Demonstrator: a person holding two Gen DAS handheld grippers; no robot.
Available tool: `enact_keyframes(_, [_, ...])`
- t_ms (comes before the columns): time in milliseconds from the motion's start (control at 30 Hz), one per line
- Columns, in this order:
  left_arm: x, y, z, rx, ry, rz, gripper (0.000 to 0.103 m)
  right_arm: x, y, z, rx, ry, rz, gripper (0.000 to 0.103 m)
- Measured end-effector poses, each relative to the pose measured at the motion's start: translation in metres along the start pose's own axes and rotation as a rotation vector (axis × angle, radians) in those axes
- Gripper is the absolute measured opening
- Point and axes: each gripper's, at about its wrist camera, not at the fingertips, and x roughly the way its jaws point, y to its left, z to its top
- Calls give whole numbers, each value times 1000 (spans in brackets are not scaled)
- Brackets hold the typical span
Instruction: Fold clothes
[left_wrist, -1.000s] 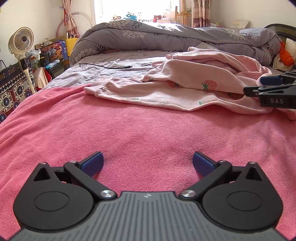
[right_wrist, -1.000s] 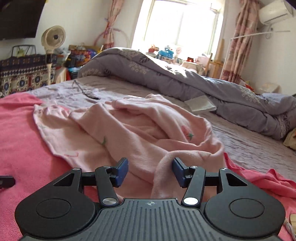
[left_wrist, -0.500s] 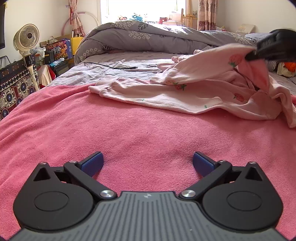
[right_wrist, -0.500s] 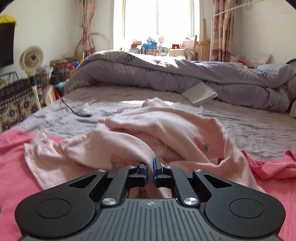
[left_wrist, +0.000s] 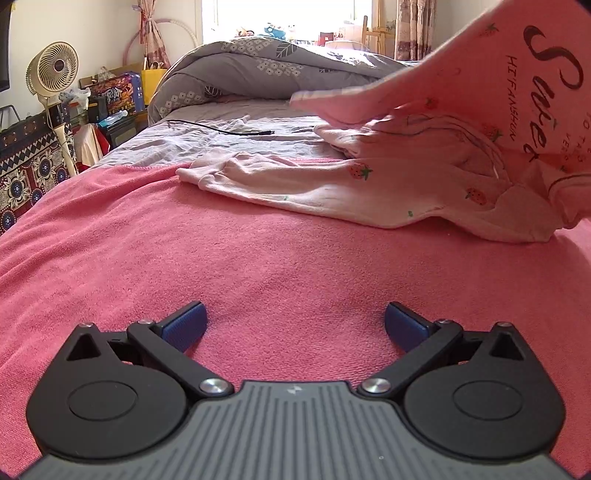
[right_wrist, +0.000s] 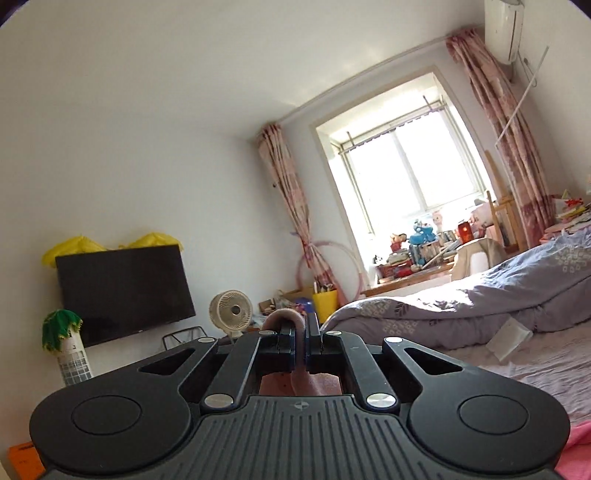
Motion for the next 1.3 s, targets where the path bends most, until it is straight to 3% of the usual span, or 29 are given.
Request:
enact_keyframes(100, [0, -1, 0, 1, 3, 0, 103, -24, -36, -20, -107, 100, -263, 7])
enact_keyframes(267, [-1, 0, 0, -2, 0, 0, 103, -5, -114, -115, -399, 501, -784, 14])
enact_keyframes(300, [-1, 1, 1, -4, 0, -1, 103, -2, -127, -136, -453, 587, -848, 21])
enact_keyframes(400, [-2, 2, 1, -10, -3, 0, 103, 6, -125, -186, -587, 699, -840, 48])
enact_keyframes(433, [-2, 2, 1, -13, -3, 4, 103, 10, -116, -195, -638, 679, -817, 63])
enact_keyframes(500, [-6, 4, 1, -25, -3, 25, 103, 20, -89, -201, -730, 604, -767, 75])
enact_keyframes(600, [-20, 22, 0, -46, -32, 32, 103, 45, -53, -205, -791, 504, -630, 83])
enact_keyframes(700, [-29, 48, -6, -55, -53, 135, 103, 93, -22, -220, -795, 490, -478, 83])
enact_keyframes(767, [-24, 73, -12, -168, -20, 155, 103, 143, -4, -242, -810, 515, -401, 81])
enact_keyframes(833, [-23, 90, -14, -259, -36, 97, 103, 186, 9, -258, -767, 516, -363, 80])
enact_keyframes(900, [-20, 79, -12, -208, -28, 141, 103, 226, 19, -271, -706, 509, -338, 79])
enact_keyframes(967, [-13, 63, -10, -117, -1, 212, 103, 266, 27, -281, -623, 513, -318, 70])
enact_keyframes(1000, [-13, 63, -10, -119, -2, 211, 103, 285, 23, -282, -546, 536, -319, 57])
enact_keyframes(1033, [-13, 63, -10, -121, -3, 210, 103, 300, 18, -282, -484, 562, -330, 38])
enact_keyframes(1100, [-12, 63, -10, -125, -4, 207, 103, 315, 6, -280, -391, 591, -359, 15])
enact_keyframes(1200, [-12, 64, -9, -130, -7, 203, 103, 312, -11, -267, -274, 528, -400, 9])
enact_keyframes(1300, [-11, 65, -9, -136, -10, 199, 103, 290, -22, -244, -266, 427, -451, 8])
